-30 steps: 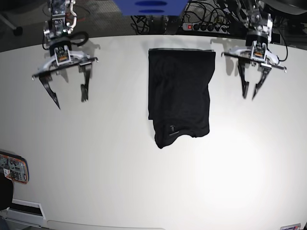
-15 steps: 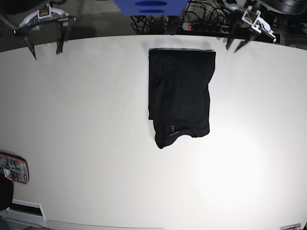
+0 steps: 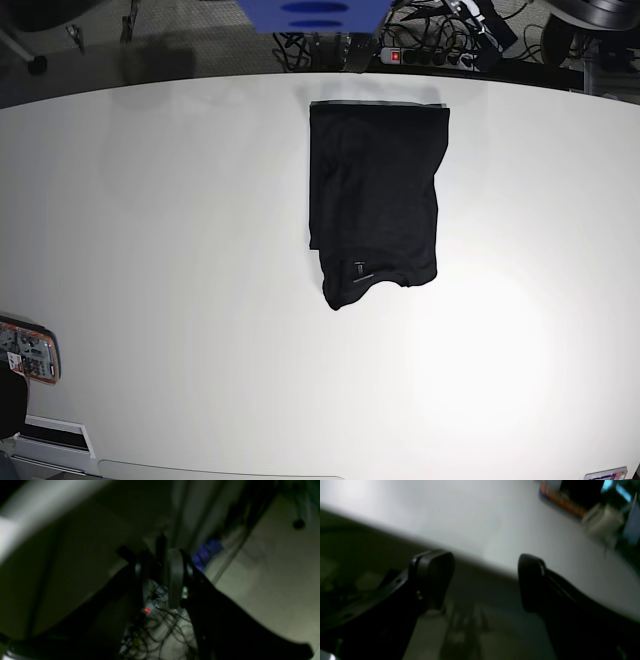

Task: Fold the T-shirt properly

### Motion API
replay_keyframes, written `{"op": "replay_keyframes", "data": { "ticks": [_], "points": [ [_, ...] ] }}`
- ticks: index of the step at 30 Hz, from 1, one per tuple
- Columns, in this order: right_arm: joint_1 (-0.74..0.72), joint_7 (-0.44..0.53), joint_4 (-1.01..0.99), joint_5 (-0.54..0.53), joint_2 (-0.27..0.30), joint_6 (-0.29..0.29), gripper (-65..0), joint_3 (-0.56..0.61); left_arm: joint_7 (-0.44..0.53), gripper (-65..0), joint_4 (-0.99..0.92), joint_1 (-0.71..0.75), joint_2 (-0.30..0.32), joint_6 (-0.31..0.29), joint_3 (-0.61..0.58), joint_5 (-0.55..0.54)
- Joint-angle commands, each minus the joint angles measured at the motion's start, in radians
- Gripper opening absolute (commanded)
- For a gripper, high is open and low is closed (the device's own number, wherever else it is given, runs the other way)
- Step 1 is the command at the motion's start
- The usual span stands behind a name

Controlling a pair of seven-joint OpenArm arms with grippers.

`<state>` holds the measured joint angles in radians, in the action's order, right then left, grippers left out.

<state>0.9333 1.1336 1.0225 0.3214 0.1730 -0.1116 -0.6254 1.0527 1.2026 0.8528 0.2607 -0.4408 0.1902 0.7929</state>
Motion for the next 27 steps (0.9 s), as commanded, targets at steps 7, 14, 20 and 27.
{"op": "replay_keyframes", "data": {
  "ticks": [7, 14, 20, 27],
  "points": [
    [-0.01, 0.021, -0.433, -0.009, 0.006, 0.003, -22.8, 0.039, 0.013, -52.3, -0.545, -0.224, 0.005, 0.001, 0.002, 0.003],
    [-0.328, 0.001, -0.93, -0.009, 0.046, 0.003, -22.8, 0.158, -0.055, -52.1, -1.203, -0.554, 0.05, 0.001, -0.057, 0.038],
    [-0.491, -0.459, -1.023, -0.009, 0.046, 0.003, -22.8, 0.347, -0.418, -52.0, -1.134, -0.564, 0.009, 0.001, -0.067, 0.035],
    [-0.603, -1.193, -1.023, -0.012, 0.04, 0.003, -22.7, 0.658, -1.072, -52.0, -1.047, -0.671, -0.03, 0.001, -0.067, 0.032]
  ]
}}
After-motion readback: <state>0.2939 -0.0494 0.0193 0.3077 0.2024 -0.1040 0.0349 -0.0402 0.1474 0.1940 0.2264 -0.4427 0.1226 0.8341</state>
